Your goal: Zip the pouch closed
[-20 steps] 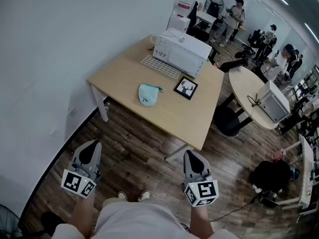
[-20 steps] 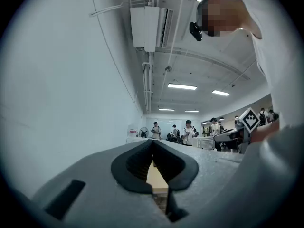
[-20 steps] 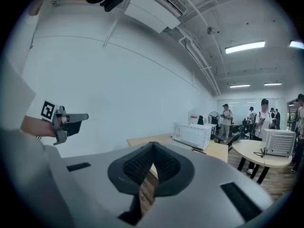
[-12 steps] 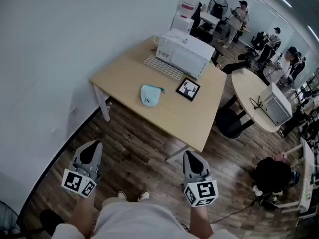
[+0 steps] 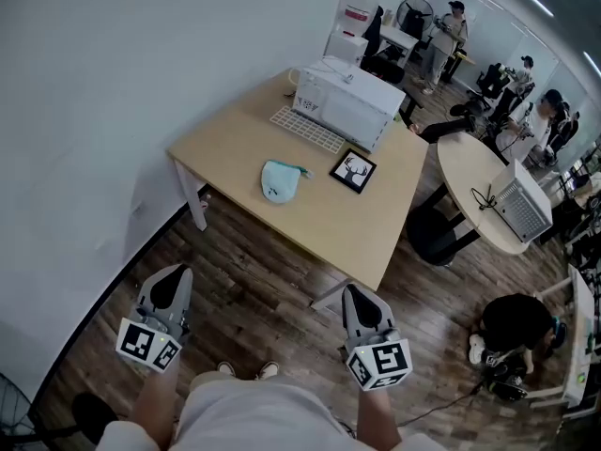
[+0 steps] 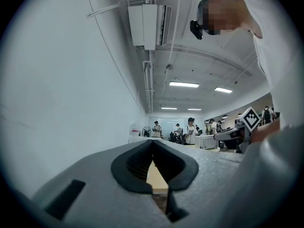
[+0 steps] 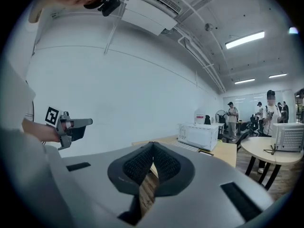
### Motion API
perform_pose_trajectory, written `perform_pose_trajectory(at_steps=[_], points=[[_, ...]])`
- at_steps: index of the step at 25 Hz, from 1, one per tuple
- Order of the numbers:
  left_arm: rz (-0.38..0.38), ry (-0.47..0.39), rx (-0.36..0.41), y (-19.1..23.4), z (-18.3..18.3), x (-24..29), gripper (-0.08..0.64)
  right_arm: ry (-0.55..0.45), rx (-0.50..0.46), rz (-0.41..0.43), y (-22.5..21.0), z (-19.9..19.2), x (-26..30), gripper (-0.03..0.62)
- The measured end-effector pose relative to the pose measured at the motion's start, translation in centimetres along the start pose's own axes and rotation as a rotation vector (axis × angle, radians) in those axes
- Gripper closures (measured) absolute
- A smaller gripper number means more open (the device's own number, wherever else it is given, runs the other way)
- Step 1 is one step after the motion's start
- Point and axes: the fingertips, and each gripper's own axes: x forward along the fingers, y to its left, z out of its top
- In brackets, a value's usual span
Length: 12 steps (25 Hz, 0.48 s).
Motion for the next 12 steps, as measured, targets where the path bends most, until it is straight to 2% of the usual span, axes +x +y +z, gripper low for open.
perform_pose_trajectory(at_steps=[2, 3, 4, 6, 7, 10, 12], points=[[0.002, -0.024, 0.011, -0.2, 0.5, 0.4, 0.545, -0.021, 0.014, 0.01, -0.6, 0.2, -0.1, 0.589], [0.002, -0.037, 0.015, -0.3, 0.8, 0.6, 0.543, -0.033, 0.027, 0.018, -0.9, 0.3, -0.1, 0.56], [0.004, -0.045, 0.017, -0.3, 1.1, 0.8, 0.527, -0.047, 0.044, 0.024, -1.4, 0.6, -0.2, 0.441], [0.01, -0.046, 0.013, -0.1, 1.4, 1.3, 0.455, -0.082, 0.073, 0.019, -2.7, 1.2, -0.5, 0.405], [0.013, -0.042, 0.005, 0.2, 1.4, 1.5, 0.445, -0.097, 0.083, 0.01, -3.4, 1.4, -0.7, 0.383], [0.037, -0.031, -0.013, 0.9, 1.1, 1.8, 0.345, -0.125, 0.112, 0.0, -5.6, 1.7, -1.3, 0.334], [0.07, -0.031, -0.009, 1.5, 0.9, 1.8, 0.215, -0.159, 0.14, 0.031, -6.4, 1.8, -1.6, 0.268]])
